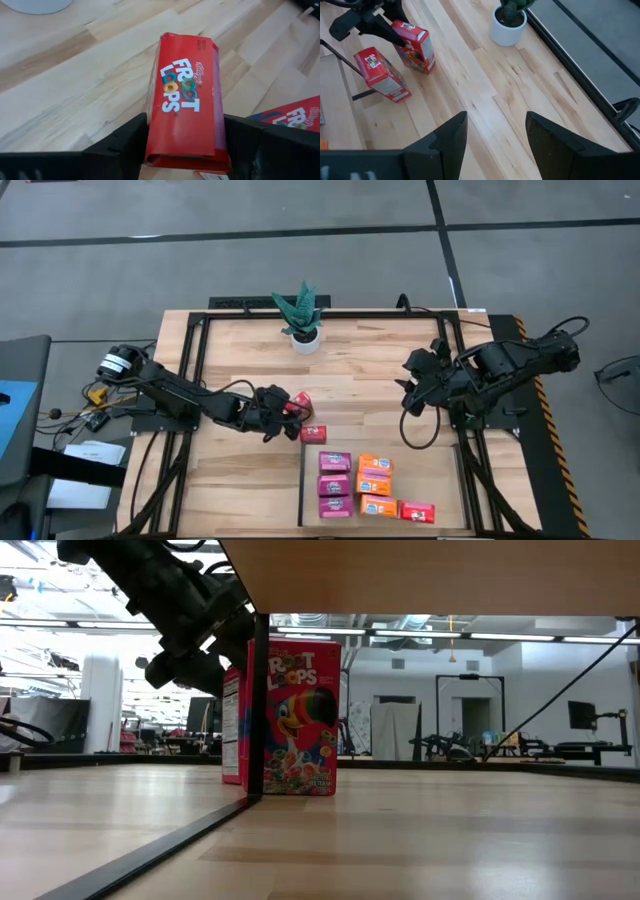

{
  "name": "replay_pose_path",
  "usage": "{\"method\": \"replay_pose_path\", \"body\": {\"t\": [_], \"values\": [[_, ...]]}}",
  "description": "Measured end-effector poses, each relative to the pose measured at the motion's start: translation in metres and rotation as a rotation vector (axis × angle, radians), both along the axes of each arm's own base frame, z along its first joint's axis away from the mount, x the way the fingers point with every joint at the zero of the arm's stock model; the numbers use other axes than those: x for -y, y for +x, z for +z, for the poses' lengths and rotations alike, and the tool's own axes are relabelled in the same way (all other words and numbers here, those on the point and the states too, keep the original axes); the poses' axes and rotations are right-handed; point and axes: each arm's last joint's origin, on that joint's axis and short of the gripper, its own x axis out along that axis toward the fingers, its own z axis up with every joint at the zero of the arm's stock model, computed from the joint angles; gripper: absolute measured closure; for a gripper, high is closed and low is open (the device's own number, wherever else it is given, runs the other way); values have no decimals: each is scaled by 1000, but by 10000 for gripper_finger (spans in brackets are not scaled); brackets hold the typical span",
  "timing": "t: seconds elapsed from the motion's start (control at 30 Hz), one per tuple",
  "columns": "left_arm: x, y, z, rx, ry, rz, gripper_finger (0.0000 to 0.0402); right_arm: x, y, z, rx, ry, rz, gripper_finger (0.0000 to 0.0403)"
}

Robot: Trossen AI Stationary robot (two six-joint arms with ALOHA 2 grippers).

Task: Stack cereal on shelf
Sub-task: Put the red cereal box on the middle right shelf

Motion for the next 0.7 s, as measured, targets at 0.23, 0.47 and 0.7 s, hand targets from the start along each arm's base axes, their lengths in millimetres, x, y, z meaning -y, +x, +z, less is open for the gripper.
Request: {"method": "replay_pose_path", "body": {"t": [0.23,0.47,0.7], "values": [[4,9,16,18,11,-64,253,-2,5,3,19,-8,73,178],[6,19,56,-88,132,-137,257,-3,19,13,98,-66,247,178],[6,23,125,-201,328,-234,257,8,34,25,205,-58,411,177]]}}
